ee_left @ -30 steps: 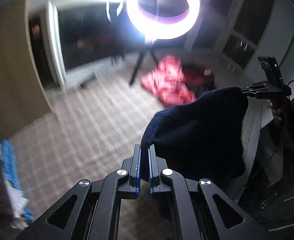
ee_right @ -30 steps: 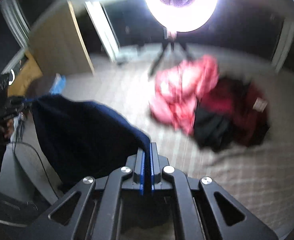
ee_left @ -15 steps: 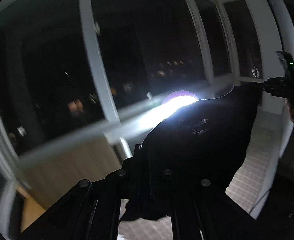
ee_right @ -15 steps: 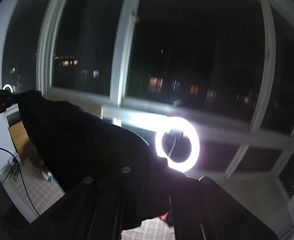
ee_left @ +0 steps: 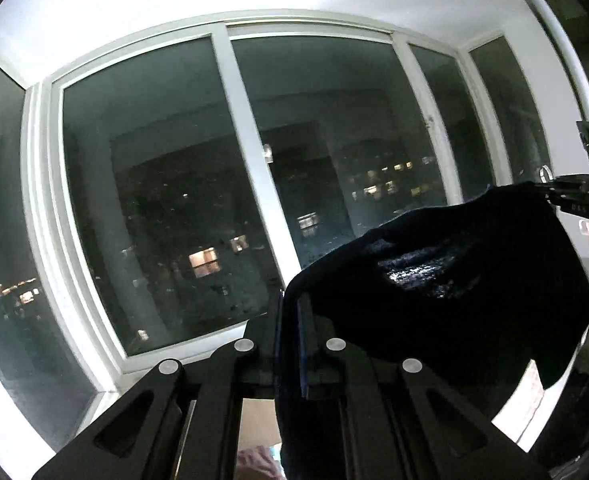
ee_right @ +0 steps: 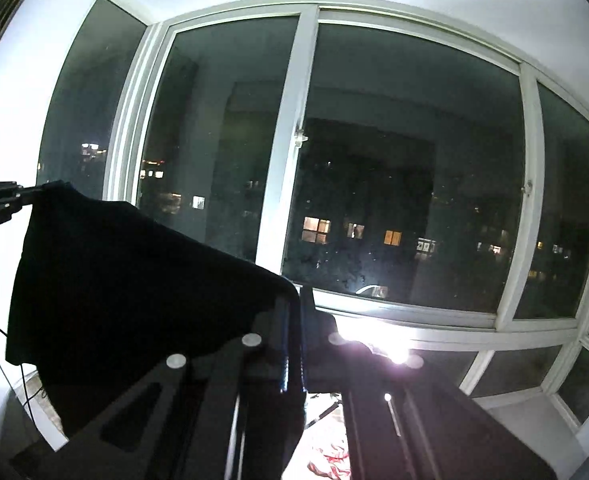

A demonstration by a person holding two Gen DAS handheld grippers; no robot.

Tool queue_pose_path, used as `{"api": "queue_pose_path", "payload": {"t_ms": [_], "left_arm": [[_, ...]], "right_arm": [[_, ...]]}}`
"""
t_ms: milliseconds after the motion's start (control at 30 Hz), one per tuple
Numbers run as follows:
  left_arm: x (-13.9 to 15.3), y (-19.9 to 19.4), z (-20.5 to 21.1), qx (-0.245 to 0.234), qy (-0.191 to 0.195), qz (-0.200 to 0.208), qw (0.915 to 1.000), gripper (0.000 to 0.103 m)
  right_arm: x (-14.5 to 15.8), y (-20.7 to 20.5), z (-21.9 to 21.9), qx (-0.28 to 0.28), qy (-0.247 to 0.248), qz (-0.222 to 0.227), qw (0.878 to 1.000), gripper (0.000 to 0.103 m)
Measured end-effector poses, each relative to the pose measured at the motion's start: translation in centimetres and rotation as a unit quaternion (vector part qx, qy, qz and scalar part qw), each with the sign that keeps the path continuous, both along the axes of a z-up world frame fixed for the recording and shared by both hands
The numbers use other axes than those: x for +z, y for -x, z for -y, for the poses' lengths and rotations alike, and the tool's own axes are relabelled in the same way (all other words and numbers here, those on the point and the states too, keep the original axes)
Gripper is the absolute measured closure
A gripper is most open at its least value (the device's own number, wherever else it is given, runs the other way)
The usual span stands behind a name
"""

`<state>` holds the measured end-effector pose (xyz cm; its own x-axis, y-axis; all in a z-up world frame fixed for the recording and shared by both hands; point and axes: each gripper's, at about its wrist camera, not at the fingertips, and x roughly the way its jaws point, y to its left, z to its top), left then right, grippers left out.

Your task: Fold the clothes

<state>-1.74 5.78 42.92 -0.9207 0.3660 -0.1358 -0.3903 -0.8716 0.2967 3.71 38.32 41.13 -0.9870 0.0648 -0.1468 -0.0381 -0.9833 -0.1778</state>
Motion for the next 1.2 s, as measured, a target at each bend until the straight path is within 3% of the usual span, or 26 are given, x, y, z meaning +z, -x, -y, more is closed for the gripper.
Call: {"api": "queue_pose_path", "payload": {"t_ms": [133, 233, 367, 467, 567, 633, 867, 1033, 1200], "left_arm": [[0.3, -0.8, 0.1, 0.017, 0.023, -0.014, 0.9995, 0.097], [-0.9, 0.4, -0.9, 0.014, 0.027, 0.0, 0.9995, 0.097], [-3.5, 5.8, -1.9, 0.026, 0.043, 0.038, 0.998, 0.097], [-6.2, 11.2, -2.7, 0.034, 0.048, 0.076, 0.9954, 0.097], [-10.1, 17.8, -3.9, 0.042, 0.056, 0.118, 0.9906, 0.097], [-14.1, 22.7, -5.1, 0.052, 0.071, 0.15, 0.9848, 0.097], [-31.3, 37.1, -8.4, 0.06, 0.077, 0.283, 0.9541, 0.098], [-41.6, 43.4, -9.5, 0.074, 0.078, 0.351, 0.9303, 0.098], [-48.4, 47.2, -10.6, 0.086, 0.075, 0.397, 0.9107, 0.094]], "right_arm": [[0.2, 0.4, 1.0, -0.008, -0.026, 0.004, 1.0, 0.099], [0.0, 1.8, 0.6, -0.011, -0.028, 0.011, 0.999, 0.099], [-1.6, 6.6, -0.3, -0.023, -0.03, 0.045, 0.998, 0.099], [-4.6, 12.0, -1.3, -0.039, -0.044, 0.085, 0.995, 0.099], [-9.5, 18.4, -3.1, -0.057, -0.056, 0.129, 0.988, 0.099], [-13.5, 22.6, -4.3, -0.071, -0.063, 0.16, 0.983, 0.099], [-31.2, 35.9, -7.3, -0.108, -0.072, 0.271, 0.954, 0.099], [-42.9, 41.4, -8.8, -0.121, -0.069, 0.33, 0.934, 0.099], [-49.2, 46.2, -9.2, -0.138, -0.1, 0.386, 0.907, 0.096]]}}
